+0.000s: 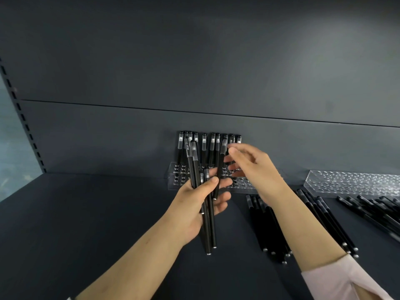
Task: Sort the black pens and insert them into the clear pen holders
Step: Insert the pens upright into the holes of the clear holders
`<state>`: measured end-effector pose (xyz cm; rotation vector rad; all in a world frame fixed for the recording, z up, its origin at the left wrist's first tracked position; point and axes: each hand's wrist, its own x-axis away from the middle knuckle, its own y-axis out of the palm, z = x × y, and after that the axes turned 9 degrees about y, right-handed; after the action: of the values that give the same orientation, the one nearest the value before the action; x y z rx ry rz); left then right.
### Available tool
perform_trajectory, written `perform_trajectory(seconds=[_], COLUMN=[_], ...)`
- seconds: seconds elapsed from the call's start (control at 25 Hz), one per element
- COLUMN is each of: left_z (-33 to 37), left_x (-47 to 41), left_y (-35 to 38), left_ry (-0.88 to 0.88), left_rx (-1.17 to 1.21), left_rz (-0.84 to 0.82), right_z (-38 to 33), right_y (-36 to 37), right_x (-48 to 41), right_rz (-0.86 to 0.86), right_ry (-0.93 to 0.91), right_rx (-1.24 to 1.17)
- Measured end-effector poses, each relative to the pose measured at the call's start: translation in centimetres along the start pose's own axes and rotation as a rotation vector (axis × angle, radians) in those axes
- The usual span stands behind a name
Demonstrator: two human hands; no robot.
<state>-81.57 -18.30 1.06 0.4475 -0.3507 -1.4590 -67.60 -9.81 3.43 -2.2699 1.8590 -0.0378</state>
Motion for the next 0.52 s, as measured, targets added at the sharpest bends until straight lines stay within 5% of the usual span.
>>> perform_trajectory(seconds=[0.36, 0.52], left_z=[0.2, 0.2], left_x=[0.5, 0.2], left_y=[0.3, 0.1], left_ry=[-0.054, 0.093], left_rx=[-0.024, -0.004], left_rz=[-0.042, 0.008], right_z=[-0.1, -0.5], right_y=[0.3, -1.1], right_x=[0.2, -0.1], right_rz=[-0.033, 0.327], right_ry=[0.021, -0.181], right_rx=[-0.220, -0.217])
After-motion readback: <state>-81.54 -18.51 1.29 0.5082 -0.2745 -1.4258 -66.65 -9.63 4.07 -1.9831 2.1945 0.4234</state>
